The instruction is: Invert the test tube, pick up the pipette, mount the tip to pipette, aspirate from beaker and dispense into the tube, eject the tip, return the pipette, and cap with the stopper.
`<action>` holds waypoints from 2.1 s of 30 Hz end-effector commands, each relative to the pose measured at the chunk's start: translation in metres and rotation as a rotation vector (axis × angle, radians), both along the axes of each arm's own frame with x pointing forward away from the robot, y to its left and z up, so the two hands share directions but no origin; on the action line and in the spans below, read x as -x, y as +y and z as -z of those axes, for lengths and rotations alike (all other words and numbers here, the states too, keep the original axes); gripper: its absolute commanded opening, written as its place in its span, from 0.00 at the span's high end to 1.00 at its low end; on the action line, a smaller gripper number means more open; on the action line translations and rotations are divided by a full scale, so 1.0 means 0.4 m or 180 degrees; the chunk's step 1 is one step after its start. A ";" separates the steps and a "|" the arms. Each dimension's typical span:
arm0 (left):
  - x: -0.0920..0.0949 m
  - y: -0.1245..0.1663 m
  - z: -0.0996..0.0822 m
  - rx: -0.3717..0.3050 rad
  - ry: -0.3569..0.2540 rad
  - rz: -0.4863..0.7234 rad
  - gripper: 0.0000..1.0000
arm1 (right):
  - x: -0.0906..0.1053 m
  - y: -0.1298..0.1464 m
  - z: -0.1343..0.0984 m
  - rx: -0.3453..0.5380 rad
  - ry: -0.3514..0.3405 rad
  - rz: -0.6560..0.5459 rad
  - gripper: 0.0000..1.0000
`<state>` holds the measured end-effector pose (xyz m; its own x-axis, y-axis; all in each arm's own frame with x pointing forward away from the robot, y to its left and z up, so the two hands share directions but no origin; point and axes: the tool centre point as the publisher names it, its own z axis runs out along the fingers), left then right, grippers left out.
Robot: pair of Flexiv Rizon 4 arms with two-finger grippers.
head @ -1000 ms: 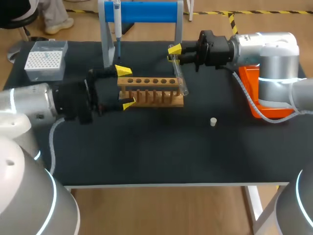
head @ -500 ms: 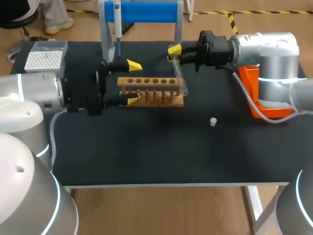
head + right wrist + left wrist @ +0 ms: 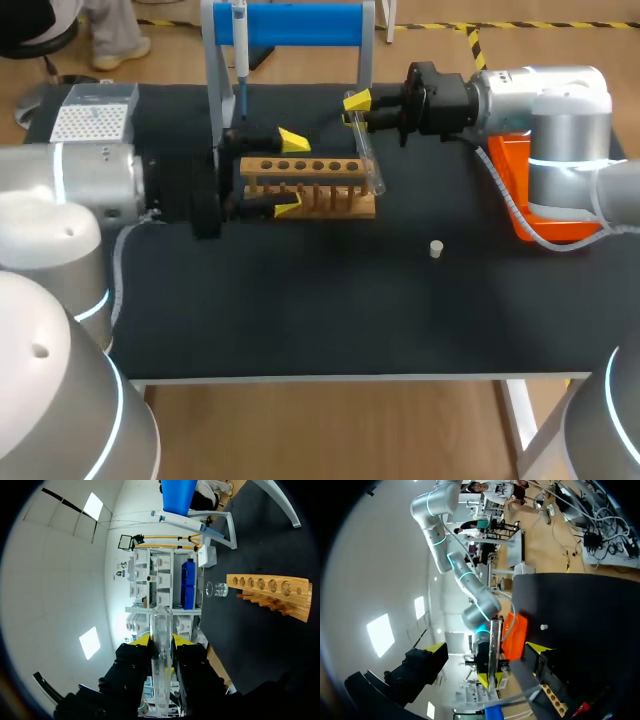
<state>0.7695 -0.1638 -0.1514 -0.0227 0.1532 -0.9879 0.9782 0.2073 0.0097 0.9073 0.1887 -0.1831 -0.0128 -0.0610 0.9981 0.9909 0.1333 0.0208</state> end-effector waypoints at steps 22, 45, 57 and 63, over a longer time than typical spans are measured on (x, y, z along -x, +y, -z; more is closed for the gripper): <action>-0.079 -0.245 0.072 0.0195 -0.0158 0.0333 0.00 | -0.002 -0.002 0.000 0.0007 -0.0003 -0.0011 1.00; -0.057 -0.273 0.062 0.0268 -0.0248 0.0295 0.00 | -0.002 -0.002 0.000 0.0007 -0.0003 -0.0011 1.00; -0.044 -0.298 0.056 0.0257 -0.0205 0.0266 0.05 | -0.002 -0.002 0.000 0.0007 -0.0003 -0.0011 1.00; -0.047 -0.306 0.058 0.0273 -0.0201 0.0264 0.15 | -0.002 -0.002 0.000 0.0007 -0.0003 -0.0011 1.00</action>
<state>0.7870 -0.2807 -0.1729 0.0469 0.0706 -0.9964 0.9909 0.1225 0.0553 0.9072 0.1886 -0.1831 -0.0129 -0.0609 0.9981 0.9908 0.1334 0.0209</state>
